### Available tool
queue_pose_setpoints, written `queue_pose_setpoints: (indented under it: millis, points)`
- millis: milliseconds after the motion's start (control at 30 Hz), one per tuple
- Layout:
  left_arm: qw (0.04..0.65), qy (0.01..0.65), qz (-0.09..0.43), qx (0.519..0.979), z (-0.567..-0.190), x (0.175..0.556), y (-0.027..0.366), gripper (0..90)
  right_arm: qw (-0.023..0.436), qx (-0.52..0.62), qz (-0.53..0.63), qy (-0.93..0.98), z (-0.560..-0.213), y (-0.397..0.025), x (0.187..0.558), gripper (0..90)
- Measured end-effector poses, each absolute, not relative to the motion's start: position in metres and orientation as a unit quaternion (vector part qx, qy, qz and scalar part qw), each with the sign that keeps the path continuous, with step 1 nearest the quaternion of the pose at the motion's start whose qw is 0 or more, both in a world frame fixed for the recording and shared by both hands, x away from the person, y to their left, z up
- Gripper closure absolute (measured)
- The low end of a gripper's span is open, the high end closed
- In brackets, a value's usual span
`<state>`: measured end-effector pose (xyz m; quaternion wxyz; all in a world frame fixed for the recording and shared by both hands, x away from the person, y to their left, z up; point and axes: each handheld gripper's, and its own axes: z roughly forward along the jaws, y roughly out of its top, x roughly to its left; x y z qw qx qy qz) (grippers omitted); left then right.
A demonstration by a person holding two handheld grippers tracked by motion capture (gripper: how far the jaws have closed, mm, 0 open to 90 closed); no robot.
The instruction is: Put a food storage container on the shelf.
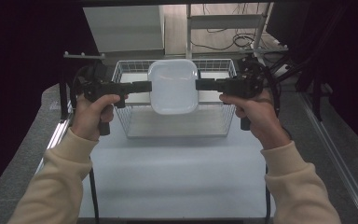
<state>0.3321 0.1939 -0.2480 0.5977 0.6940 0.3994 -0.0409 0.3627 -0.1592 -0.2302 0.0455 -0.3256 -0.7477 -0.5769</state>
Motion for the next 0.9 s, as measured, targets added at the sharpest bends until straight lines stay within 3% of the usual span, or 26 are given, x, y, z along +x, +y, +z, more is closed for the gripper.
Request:
queue_pose_setpoints:
  millis: [900]
  points:
    - [0.594, 0.411, -0.055, 0.689, -0.219, 0.380, 0.200, 80.6, 0.064, -0.346, -0.578, -0.736, -0.202, -0.153, 0.413, 81.1]
